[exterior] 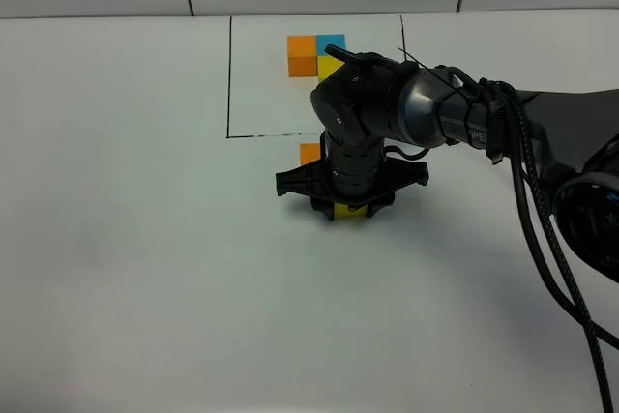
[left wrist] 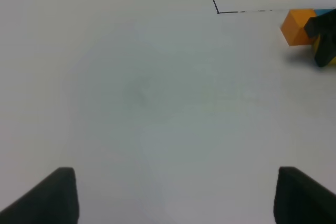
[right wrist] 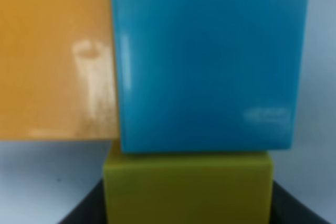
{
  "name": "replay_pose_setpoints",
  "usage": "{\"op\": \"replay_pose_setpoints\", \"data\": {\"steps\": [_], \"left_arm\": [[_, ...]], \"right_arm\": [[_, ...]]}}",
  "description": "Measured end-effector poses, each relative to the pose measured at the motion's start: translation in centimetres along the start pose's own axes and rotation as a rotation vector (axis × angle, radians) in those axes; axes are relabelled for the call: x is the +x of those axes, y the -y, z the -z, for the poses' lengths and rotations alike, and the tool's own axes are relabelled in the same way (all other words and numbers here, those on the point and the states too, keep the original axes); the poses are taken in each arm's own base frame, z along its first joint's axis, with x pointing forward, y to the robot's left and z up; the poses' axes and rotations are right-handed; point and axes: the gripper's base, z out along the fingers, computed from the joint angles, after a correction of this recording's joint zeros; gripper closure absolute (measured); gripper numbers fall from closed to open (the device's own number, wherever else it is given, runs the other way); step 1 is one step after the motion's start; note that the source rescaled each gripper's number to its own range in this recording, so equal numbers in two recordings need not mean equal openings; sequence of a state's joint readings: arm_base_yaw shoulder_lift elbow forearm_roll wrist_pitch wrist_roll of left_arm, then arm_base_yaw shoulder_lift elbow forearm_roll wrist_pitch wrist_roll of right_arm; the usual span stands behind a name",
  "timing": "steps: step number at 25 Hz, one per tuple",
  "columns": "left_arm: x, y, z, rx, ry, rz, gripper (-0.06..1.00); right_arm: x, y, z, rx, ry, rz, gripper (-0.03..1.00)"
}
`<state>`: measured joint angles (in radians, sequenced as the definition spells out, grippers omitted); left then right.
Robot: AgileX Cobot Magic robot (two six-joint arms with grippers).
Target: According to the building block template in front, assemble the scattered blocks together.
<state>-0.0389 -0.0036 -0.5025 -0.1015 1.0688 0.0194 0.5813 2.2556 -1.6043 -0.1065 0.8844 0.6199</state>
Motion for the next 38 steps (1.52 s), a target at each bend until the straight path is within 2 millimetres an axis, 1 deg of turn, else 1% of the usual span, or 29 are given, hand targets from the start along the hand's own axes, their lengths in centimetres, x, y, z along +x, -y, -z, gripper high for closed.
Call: {"op": "replay_pose_setpoints", "data": {"steps": [12,13,14,16,22,23,24,26,27,29,34,38], "left_arm": [[0.0,0.0,0.0,0.0,0.0,0.0,0.32],[0.0,0.0,0.0,0.0,0.0,0.0,0.32],[0.0,0.0,0.0,0.0,0.0,0.0,0.32],[0.0,0.0,0.0,0.0,0.0,0.0,0.32],[0.0,0.0,0.0,0.0,0.0,0.0,0.32],[0.0,0.0,0.0,0.0,0.0,0.0,0.32],[0.0,0.0,0.0,0.0,0.0,0.0,0.32],[0.0,0.0,0.0,0.0,0.0,0.0,0.32],[0.0,0.0,0.0,0.0,0.0,0.0,0.32],[0.0,0.0,0.0,0.0,0.0,0.0,0.32],[0.0,0.0,0.0,0.0,0.0,0.0,0.32],[0.0,0.0,0.0,0.0,0.0,0.0,0.32]], "right_arm": [[-0.1,0.0,0.0,-0.024,-0.006,0.015,0.95],[-0.1,0.0,0.0,-0.025,-0.007,0.021,0.94],[-0.1,0.0,0.0,-0.026,-0.007,0.027,0.9],[-0.1,0.0,0.0,-0.034,-0.006,0.037,0.77],[-0.1,0.0,0.1,-0.039,-0.003,0.067,0.16],[-0.2,0.0,0.2,-0.04,0.0,0.074,0.08],[-0.2,0.1,0.4,-0.04,0.003,0.077,0.03],[-0.3,0.4,0.8,-0.039,0.006,0.087,-0.03],[-0.4,0.5,1.4,-0.038,0.013,0.093,-0.03],[-0.5,0.6,2.8,-0.044,0.032,0.103,-0.03],[-0.3,1.1,7.3,-0.06,0.072,0.151,-0.03],[-0.2,2.5,9.7,-0.047,0.087,0.203,-0.03]]}}
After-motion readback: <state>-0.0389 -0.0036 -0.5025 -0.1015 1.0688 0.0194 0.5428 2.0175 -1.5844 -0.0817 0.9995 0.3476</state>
